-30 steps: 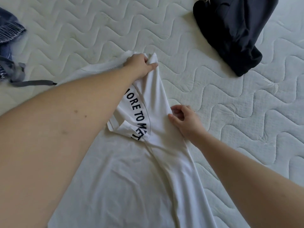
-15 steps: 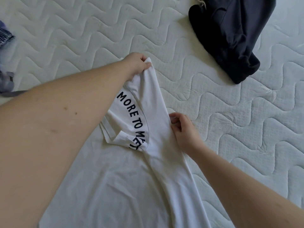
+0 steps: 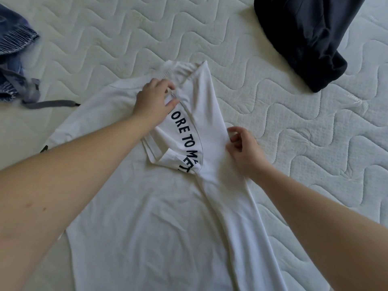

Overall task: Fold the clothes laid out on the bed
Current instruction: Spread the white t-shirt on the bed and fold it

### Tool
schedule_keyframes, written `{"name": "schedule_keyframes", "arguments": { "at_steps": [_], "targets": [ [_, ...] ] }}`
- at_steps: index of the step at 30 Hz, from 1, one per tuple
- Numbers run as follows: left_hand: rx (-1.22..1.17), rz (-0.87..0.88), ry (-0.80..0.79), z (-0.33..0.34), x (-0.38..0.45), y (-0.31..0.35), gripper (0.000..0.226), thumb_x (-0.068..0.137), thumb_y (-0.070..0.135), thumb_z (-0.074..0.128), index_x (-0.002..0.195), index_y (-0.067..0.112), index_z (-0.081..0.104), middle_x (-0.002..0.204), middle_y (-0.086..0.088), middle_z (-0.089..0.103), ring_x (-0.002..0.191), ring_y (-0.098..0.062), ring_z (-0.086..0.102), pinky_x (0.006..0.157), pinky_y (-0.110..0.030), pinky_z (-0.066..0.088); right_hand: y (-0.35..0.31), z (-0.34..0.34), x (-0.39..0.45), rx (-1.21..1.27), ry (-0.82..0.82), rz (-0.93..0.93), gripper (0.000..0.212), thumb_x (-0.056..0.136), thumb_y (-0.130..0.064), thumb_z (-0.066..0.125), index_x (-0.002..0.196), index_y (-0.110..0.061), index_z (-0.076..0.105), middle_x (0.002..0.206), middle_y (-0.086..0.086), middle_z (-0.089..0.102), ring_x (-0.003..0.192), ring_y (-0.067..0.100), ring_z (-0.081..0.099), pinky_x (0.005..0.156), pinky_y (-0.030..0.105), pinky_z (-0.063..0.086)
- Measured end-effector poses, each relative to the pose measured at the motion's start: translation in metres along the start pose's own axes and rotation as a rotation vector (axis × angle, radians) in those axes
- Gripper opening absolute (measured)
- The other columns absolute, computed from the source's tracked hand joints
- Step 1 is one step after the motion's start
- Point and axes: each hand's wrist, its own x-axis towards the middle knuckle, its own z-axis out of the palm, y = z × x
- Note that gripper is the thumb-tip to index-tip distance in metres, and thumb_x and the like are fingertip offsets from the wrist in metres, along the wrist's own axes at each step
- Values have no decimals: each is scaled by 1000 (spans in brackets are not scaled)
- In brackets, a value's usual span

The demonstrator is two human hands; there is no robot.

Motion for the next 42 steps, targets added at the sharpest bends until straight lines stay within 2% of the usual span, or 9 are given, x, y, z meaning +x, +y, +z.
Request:
{"name": "schedule_keyframes", "arguments": {
  "at_steps": [4,7,11,16,21,25,29,34,42],
  "targets": [
    [176,207,-209,-6,-68,-27,52,89,47,61,135,24,54,145,-5,42,136,-27,34,109,-44,26,-1,-1,-1,-49,-4,-12,39,94,-13,59,129,-29,51,113,0,53,99,13,54,91,22,41],
    [231,270,-68,-6,-107,-36,57,82,56,55,118,12,61,126,-13,52,118,-33,47,96,-48,39,-1,0,0,-80,-2,-24,40,95,-14,57,131,-30,49,115,1,54,104,16,54,95,27,42],
    [71,32,-38,13,-143,-20,51,91,61,44,88,13,62,91,-4,56,96,-30,54,77,-34,31,-2,1,-2,-115,10,-29,44,95,-15,56,134,-33,47,115,-2,54,104,15,54,90,24,39],
    [89,-191,-51,40,-169,3,47,86,66,54,105,24,67,114,2,52,115,-24,41,85,-35,21,-17,-5,-8,-134,-52,17,51,93,-13,58,140,-25,45,122,1,52,110,18,54,102,37,45],
    [-131,-157,152,38,-204,12,21,80,21,74,100,20,72,118,-5,53,113,-29,46,89,-33,27,-13,10,-81,-482,24,-172,59,93,-20,59,148,-19,37,149,10,36,134,31,35,112,42,28],
    [-115,-237,226,36,-229,4,18,80,3,60,83,17,70,112,-6,52,104,-27,51,89,-34,39,3,32,-142,-701,-25,-356,62,96,-29,51,153,-24,27,160,-2,23,147,22,18,115,39,18],
    [-328,-364,134,38,-237,9,13,93,22,50,95,15,60,91,-4,65,83,-28,62,74,-37,50,21,46,-182,-852,-22,-376,62,93,-23,51,152,-20,31,157,1,30,146,25,22,114,35,15],
    [-623,-726,125,37,-199,35,45,90,60,46,103,17,44,84,-8,68,53,-23,63,54,-32,54,43,47,-224,-860,-58,-292,62,91,-21,53,150,-17,34,154,4,35,142,27,30,112,37,22],
    [-882,-860,33,49,-208,53,24,85,37,73,94,16,64,61,-1,52,45,-14,44,47,-20,39,51,42,-242,-799,-136,-216,65,95,-24,48,154,-23,21,162,0,15,150,19,8,118,31,8]
  ]
}}
